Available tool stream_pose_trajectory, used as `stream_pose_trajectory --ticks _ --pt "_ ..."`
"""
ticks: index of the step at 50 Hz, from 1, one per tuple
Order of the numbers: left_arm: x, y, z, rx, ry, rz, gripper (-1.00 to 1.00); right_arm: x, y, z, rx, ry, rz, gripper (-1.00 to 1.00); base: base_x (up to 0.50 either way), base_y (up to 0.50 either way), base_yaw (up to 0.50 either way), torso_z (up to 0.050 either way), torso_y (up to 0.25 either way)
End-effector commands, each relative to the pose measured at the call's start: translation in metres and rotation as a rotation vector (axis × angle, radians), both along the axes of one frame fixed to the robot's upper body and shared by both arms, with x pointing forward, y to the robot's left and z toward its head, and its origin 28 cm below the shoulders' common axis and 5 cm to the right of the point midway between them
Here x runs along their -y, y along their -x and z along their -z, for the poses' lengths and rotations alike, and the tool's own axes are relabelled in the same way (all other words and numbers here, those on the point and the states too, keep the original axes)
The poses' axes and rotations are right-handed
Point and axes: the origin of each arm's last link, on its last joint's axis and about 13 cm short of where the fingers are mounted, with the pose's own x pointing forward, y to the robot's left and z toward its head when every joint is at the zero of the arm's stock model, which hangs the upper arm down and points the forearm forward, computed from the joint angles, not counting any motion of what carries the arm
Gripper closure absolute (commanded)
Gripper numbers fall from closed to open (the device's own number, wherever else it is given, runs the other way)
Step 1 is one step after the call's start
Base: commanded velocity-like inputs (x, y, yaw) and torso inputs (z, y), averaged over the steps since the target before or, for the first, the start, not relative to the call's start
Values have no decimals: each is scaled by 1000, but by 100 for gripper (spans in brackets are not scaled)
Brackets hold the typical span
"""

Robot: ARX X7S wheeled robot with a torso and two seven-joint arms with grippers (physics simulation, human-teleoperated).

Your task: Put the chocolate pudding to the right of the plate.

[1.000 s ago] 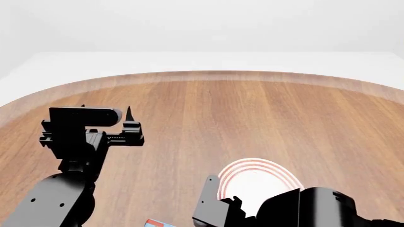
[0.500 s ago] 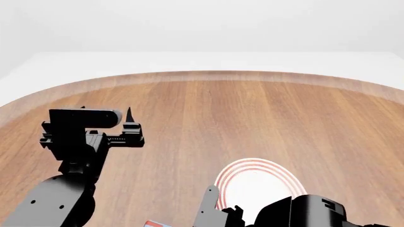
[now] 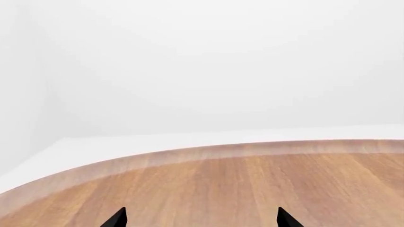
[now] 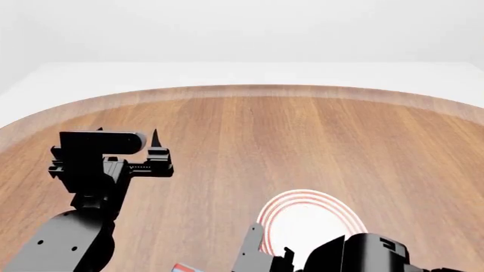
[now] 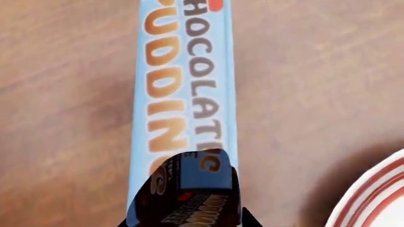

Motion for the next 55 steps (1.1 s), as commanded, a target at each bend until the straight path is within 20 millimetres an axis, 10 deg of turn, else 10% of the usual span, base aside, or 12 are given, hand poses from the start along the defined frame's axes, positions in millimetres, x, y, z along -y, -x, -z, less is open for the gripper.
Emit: stream_pose_trajectory --ticks 1,26,41,55 --pt "0 0 -1 2 -1 -1 -100 -1 -3 -4 24 -3 25 100 0 0 0 0 0" --pt "-1 -1 1 -1 1 -5 -100 16 -23 -97 288 -44 128 100 0 0 0 0 0" --pt "-3 0 -2 4 -3 -11 -100 83 -98 -146 356 53 656 100 0 0 0 0 0" --pt "-3 -1 -3 5 -2 -14 -100 131 -113 -177 326 8 1027 100 0 0 0 0 0"
